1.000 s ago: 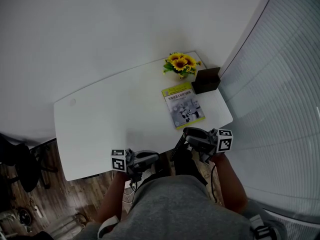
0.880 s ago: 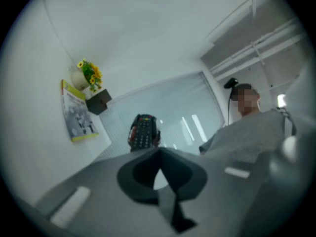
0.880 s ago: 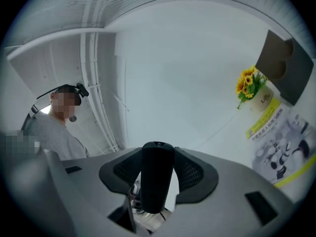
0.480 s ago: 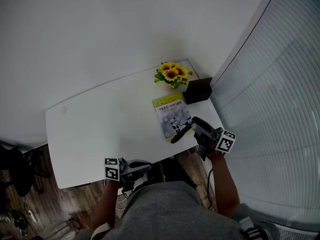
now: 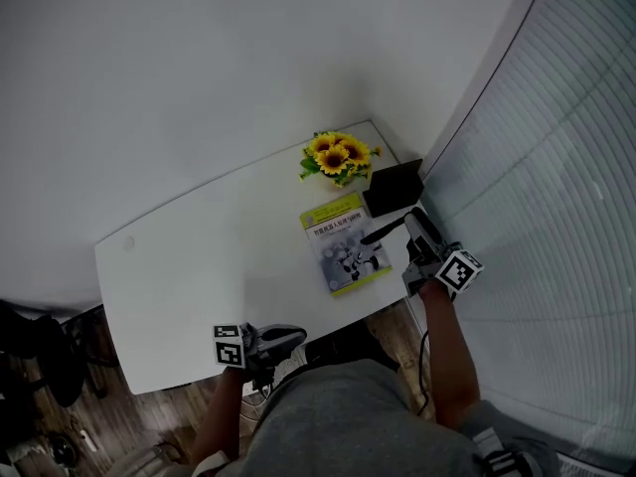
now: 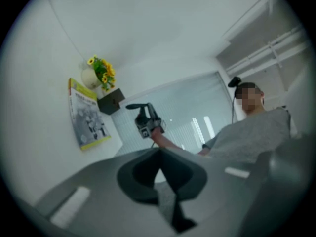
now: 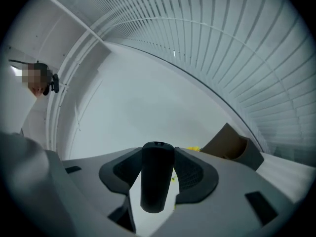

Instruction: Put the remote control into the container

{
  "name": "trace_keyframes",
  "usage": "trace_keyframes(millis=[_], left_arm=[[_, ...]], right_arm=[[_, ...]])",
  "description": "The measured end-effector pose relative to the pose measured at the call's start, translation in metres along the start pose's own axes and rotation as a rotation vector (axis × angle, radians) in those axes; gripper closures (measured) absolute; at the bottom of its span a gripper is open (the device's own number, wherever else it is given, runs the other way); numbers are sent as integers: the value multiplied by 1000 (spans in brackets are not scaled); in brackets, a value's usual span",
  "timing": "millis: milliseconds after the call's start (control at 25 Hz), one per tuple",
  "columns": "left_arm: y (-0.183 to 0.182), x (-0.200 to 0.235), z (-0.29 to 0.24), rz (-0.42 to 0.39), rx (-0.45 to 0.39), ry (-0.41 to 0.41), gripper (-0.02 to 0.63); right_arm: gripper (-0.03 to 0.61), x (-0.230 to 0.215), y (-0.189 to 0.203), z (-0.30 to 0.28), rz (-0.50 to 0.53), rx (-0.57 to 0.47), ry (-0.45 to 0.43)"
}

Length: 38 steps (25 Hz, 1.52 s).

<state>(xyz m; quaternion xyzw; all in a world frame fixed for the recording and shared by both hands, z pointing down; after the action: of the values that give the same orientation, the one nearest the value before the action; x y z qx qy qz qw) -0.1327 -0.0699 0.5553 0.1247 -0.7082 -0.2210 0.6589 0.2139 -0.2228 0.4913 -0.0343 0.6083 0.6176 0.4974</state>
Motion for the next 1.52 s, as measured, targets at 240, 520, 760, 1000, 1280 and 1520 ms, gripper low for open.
trace_keyframes(millis=[240, 520, 760, 1000, 1280, 1520], left_arm=[[-15, 12, -22, 16, -1, -16, 615], [-27, 17, -37, 28, 12, -32, 615], [-30, 27, -45, 31, 37, -79, 615], [-38, 33, -53, 42, 39, -117, 615], [-48, 44, -61, 57, 30, -170, 615], [-56, 52, -76, 65, 37, -181, 615]], right_arm=[[368, -28, -25, -10, 150, 13, 117], [368, -43, -41, -33, 348, 103, 193], [368, -57, -42, -54, 492, 191, 230], [368, -74, -44, -74, 548, 262, 240], [368, -94, -35, -90, 595, 351, 241], [368, -111, -19, -87, 587, 410, 244]])
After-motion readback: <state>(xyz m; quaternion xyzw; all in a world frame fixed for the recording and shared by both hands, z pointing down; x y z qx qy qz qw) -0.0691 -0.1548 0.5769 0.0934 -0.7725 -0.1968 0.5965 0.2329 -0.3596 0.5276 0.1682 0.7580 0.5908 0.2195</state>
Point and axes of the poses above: the fingertips, and each gripper's own axes: z backward along the fingers, x to its left, y out of its underside, the point moved 5 cm from there along z, backward along the fingers, and after that the axes turned 12 degrees about -y, right-handed, at the moved point
